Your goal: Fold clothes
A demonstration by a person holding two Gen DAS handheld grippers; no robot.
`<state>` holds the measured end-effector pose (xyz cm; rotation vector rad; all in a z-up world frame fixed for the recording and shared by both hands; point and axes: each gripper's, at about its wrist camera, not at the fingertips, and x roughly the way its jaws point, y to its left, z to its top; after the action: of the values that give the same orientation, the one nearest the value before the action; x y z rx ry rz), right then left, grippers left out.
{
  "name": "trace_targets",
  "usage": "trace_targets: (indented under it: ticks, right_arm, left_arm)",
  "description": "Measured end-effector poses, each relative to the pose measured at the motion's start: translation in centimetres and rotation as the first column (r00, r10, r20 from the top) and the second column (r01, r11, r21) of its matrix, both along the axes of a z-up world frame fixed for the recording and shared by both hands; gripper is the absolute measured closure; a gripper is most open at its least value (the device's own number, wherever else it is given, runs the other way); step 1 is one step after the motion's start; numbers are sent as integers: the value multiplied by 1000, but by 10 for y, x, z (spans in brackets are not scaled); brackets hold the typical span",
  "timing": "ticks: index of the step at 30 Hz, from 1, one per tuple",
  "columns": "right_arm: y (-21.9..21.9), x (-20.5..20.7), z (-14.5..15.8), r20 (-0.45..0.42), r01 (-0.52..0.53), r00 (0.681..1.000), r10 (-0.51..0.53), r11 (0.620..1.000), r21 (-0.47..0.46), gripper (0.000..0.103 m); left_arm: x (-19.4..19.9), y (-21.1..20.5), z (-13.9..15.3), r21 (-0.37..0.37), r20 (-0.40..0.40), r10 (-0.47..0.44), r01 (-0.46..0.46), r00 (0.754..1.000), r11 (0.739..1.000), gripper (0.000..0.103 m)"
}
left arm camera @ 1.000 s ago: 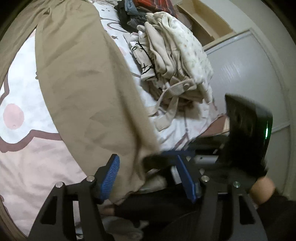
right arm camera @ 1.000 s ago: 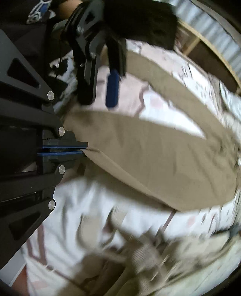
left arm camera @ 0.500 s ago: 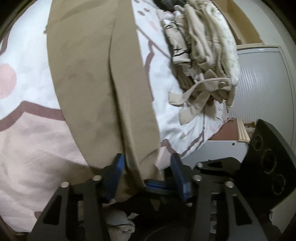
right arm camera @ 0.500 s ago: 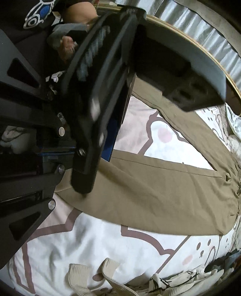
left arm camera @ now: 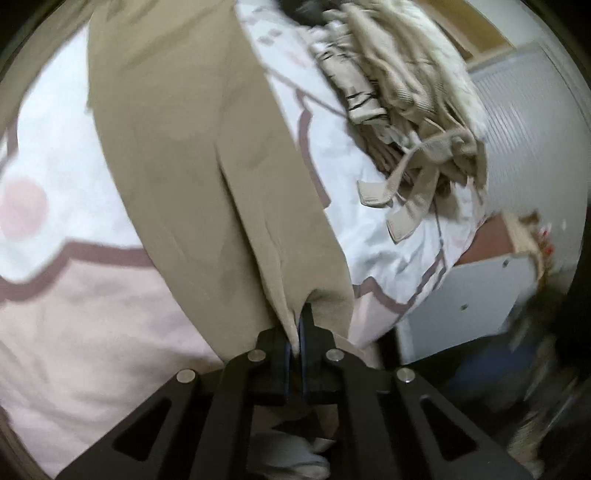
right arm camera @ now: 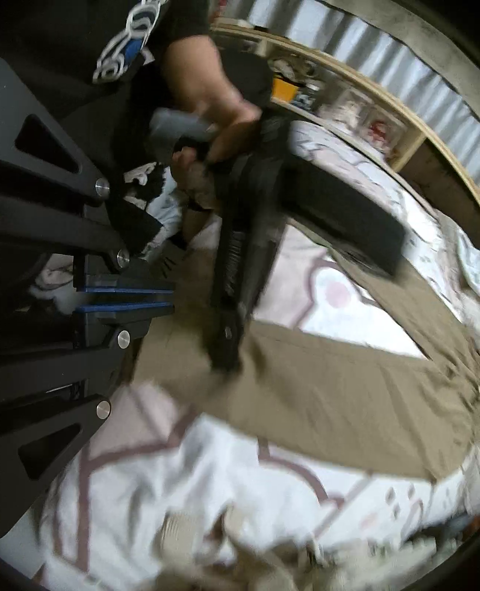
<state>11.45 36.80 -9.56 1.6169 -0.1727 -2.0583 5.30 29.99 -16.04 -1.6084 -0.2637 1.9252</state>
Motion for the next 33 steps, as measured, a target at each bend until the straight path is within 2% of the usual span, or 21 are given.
trace_targets:
  ticks: [2, 6, 7, 8, 9, 10, 13, 14, 17, 19, 23, 30, 33]
  right_arm:
    - [16, -16, 18, -38, 75, 997, -74, 997, 13, 99]
    - [34, -84, 40, -106, 209, 973, -205, 977, 29, 97]
    - [35, -104, 38, -117, 234, 967, -228, 971, 41, 81]
    - [37, -124, 37, -128, 259, 960, -250, 964, 53, 41]
    - [38, -142, 35, -150, 288, 950, -276, 956, 64, 23]
    - [35, -160, 29, -169, 302, 943, -287, 950, 73, 16]
    - [24, -216, 8, -127, 298, 950, -284, 948, 112, 17]
    - [22, -232, -1, -105, 294, 954, -281, 946, 136, 23]
    - [15, -273, -30, -42, 280, 959, -279, 929, 240, 36]
    - [13, -295, -49, 0, 266, 960, -279, 916, 301, 36]
    - [7, -316, -70, 25, 218, 968, -250, 886, 410, 36]
    - [5, -342, -97, 39, 158, 975, -220, 800, 578, 37]
    - [10, -345, -103, 54, 134, 977, -206, 791, 597, 62]
  left_arm:
    - [8, 8, 8, -53, -101, -38, 32, 994, 998, 99]
    - [27, 28, 23, -156, -276, -136, 95, 952, 983, 99]
    - [32, 32, 26, -176, -312, -161, 110, 936, 978, 99]
    - [37, 36, 29, -186, -340, -184, 126, 922, 974, 99]
    - [41, 39, 32, -195, -363, -206, 143, 909, 970, 99]
    - [44, 43, 34, -202, -382, -223, 154, 897, 967, 99]
    - [50, 55, 38, -210, -419, -262, 188, 870, 960, 99]
    - [50, 57, 39, -208, -424, -269, 197, 865, 958, 99]
    - [47, 58, 42, -187, -423, -272, 211, 864, 960, 99]
    - [44, 57, 44, -171, -421, -269, 216, 866, 961, 99]
    - [41, 58, 49, -137, -418, -262, 225, 870, 965, 99]
    - [40, 62, 58, -77, -418, -258, 249, 871, 966, 99]
    - [39, 58, 57, -57, -408, -246, 244, 879, 968, 99]
